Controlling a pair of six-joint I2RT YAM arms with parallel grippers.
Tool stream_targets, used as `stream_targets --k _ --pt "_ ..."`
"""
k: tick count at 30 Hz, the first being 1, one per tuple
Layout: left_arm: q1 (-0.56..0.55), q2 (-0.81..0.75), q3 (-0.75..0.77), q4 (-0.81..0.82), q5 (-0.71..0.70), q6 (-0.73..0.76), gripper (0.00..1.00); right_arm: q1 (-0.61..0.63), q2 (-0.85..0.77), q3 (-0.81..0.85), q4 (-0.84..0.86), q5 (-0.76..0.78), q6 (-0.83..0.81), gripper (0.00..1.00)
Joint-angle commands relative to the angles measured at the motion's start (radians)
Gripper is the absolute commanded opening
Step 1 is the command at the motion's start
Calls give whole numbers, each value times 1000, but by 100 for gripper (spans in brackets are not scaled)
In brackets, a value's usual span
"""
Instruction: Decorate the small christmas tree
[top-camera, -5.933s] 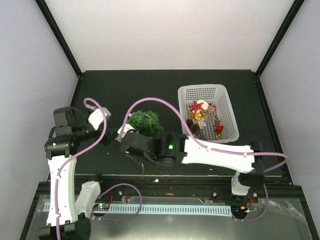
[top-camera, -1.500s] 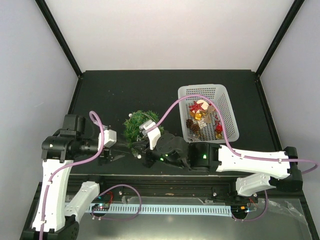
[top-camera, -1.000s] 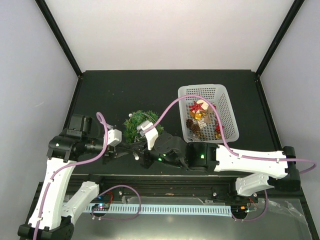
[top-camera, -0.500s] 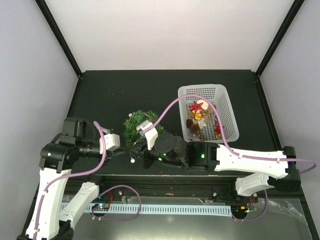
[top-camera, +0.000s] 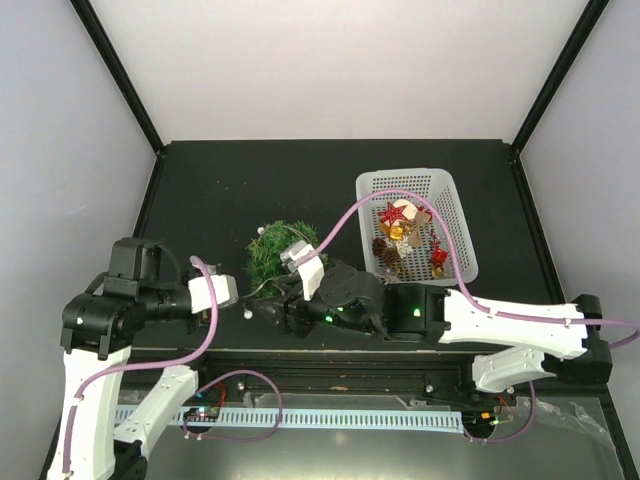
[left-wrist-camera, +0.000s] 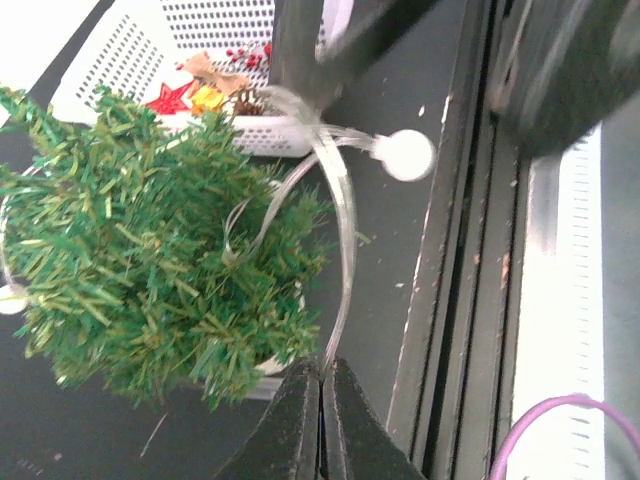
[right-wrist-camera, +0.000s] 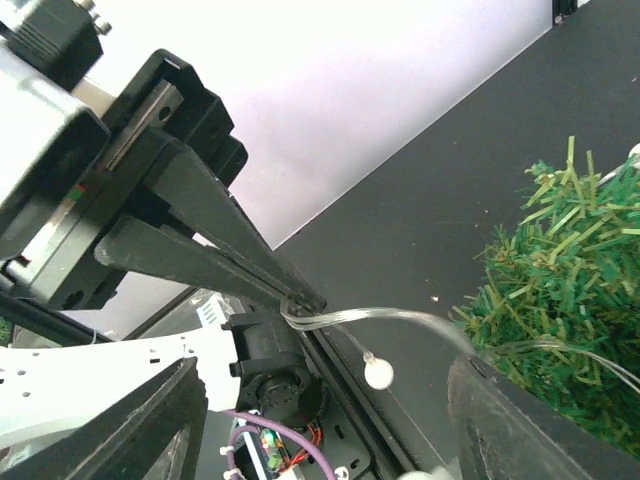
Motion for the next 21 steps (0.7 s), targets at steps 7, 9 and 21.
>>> stream_targets --k 7,9,21 --pt "-3 -61 117 -98 -241 89 2 -5 -198 -64 -1 80 -69 75" --pt "-3 -73 129 -97 -268 93 1 -7 -222 -72 -4 95 -74 75" --pt "-3 -153 69 -28 -560 141 2 -26 -287 -126 -51 173 -70 75"
